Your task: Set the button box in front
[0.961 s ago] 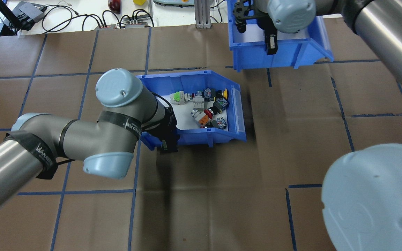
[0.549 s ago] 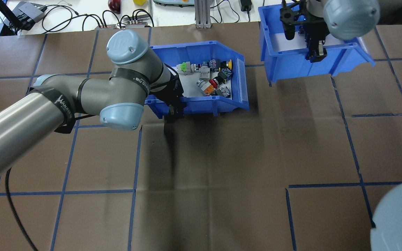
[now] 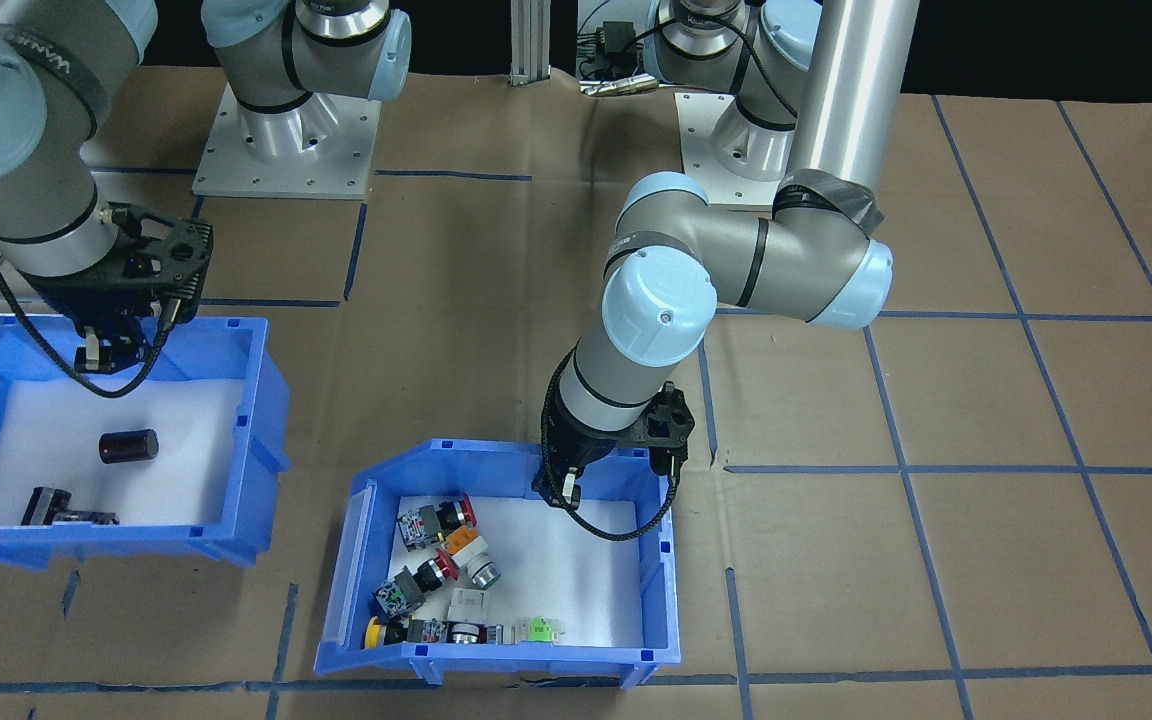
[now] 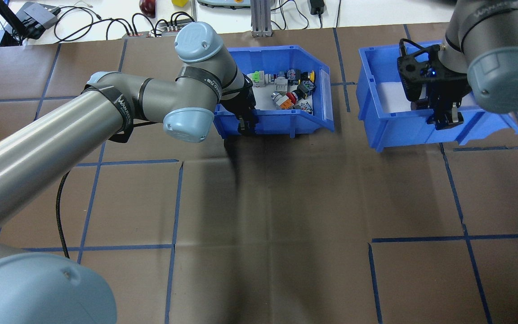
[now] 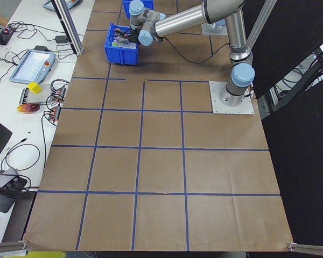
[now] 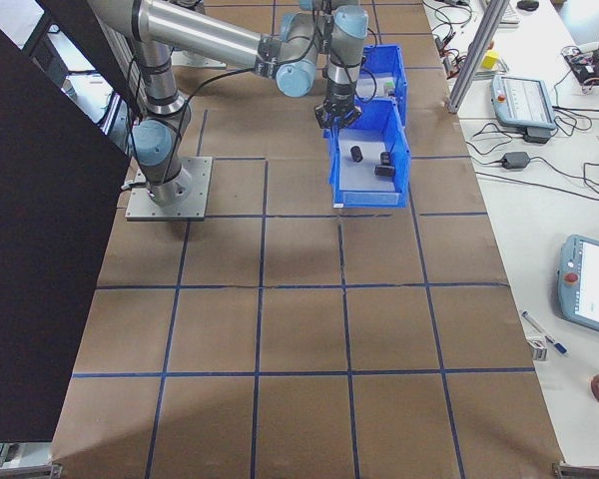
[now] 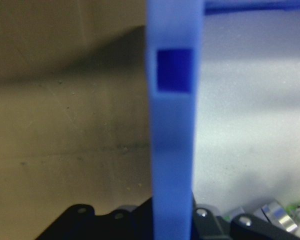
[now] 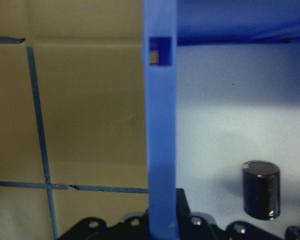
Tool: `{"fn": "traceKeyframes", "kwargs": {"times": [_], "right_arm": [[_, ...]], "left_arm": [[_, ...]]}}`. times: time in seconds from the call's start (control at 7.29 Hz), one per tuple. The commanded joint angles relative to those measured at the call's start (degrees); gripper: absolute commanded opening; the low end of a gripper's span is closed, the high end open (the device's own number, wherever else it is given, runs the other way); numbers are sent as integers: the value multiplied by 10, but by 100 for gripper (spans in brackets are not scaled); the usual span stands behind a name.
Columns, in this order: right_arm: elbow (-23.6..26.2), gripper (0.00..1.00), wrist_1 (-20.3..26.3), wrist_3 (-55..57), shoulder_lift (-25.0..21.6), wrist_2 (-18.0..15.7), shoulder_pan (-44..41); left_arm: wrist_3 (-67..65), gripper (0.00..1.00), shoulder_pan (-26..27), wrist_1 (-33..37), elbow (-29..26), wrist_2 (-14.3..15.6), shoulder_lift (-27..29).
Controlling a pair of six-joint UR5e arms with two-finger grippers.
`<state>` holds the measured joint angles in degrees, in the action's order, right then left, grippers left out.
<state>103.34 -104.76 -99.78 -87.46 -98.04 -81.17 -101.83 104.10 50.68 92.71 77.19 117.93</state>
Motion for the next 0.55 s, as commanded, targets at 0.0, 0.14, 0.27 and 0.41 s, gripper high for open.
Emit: {"fn": "traceKeyframes", "kwargs": {"times": [0.0, 0.14, 0.27, 0.41], "right_arm": [[116, 3, -35, -22, -88, 1, 27], [149, 3, -45, -23, -118, 6, 32], [167, 3, -52, -23, -136, 6, 32], [173, 3, -53, -23, -137, 10, 36]], "left_arm": [[-4, 0, 1, 0, -16, 2, 18], [-4, 0, 3, 3, -17, 2, 19], [-4, 9, 3, 4, -14, 3, 16], [-6, 17, 3, 5, -5, 3, 13]]}}
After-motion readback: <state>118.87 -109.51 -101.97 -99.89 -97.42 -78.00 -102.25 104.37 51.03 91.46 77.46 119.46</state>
